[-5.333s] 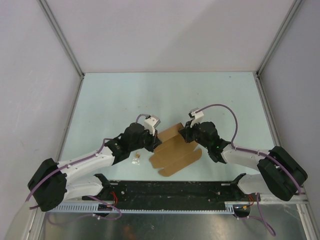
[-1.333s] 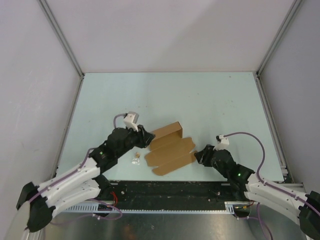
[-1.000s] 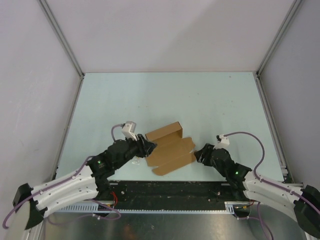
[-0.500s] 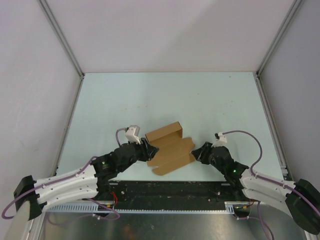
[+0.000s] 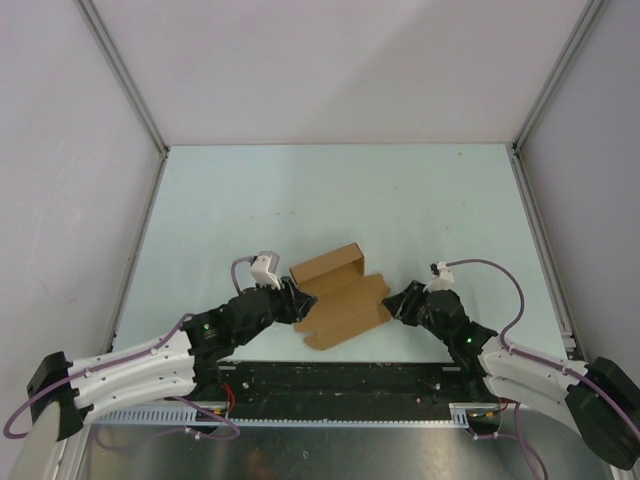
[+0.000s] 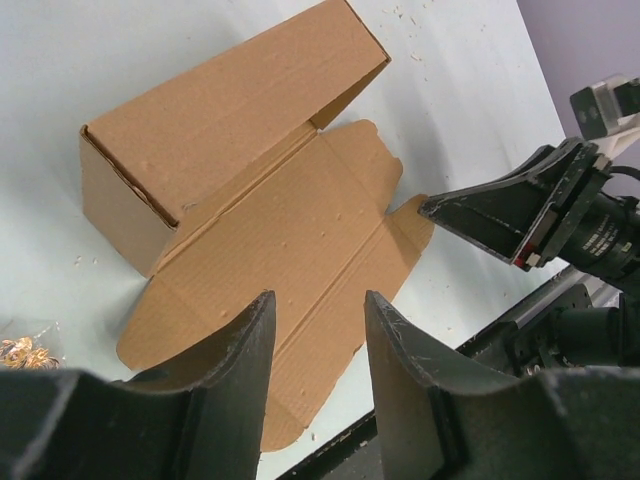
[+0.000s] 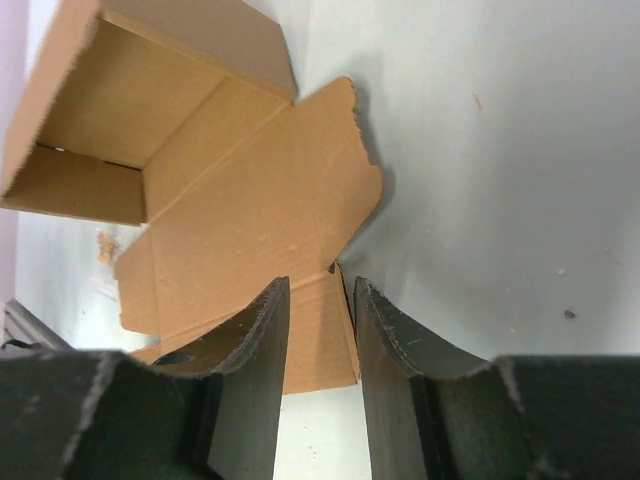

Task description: Fold the paper box

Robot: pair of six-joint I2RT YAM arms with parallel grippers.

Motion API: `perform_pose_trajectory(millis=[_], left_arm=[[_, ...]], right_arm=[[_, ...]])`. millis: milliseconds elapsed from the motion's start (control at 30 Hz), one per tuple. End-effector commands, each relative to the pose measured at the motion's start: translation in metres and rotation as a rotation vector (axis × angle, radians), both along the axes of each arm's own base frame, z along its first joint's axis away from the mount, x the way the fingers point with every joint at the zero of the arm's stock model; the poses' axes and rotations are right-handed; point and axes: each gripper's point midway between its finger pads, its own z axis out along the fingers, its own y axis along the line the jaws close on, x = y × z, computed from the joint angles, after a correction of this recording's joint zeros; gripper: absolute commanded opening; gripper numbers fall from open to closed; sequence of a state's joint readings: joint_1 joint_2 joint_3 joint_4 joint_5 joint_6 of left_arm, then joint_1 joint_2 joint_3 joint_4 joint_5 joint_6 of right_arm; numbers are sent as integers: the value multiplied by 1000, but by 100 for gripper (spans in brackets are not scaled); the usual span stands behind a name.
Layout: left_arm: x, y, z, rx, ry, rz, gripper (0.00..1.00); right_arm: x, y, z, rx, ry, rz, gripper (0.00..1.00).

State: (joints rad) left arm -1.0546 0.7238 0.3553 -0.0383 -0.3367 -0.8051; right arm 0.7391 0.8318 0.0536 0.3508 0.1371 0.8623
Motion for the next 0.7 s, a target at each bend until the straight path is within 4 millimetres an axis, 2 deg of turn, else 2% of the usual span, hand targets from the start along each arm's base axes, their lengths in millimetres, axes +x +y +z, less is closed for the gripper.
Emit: perform_pose_trajectory(millis=[0,67,100,233,300,367,400,467,500,667], left_arm=[[-1,-1,4,-30,-3,7,46],[-1,-1,3,-29,-1,4,46],[-1,0,3,-30,0,7,46],[-4,-3,-1,-23,17,-15,49],[-7,-3,-5,-41,47,-8,66],[-8,-2,-7,-54,62,2,73],[-7,1,-8,-56,61,14,84],[-7,3,-6,-71,53,23,96],[-6,5,-6,-70,49,30,100],[-12,9,-17,-94,88,37,100]], right_arm=[[-14,-14,-37,-82,66,6,37],[-18,-16,-46,-113,95,17,35],[-14,-11,-41,-110,87,27,34],[-15,-6,-43,-118,94,50,28],[-16,-4,-42,-120,87,59,26],[-16,-2,-39,-118,77,64,24],[-16,-3,-38,-121,71,61,24],[-16,-3,-35,-120,60,60,22],[-15,-5,-34,-122,55,52,22],[-17,-12,-32,-126,51,22,11]])
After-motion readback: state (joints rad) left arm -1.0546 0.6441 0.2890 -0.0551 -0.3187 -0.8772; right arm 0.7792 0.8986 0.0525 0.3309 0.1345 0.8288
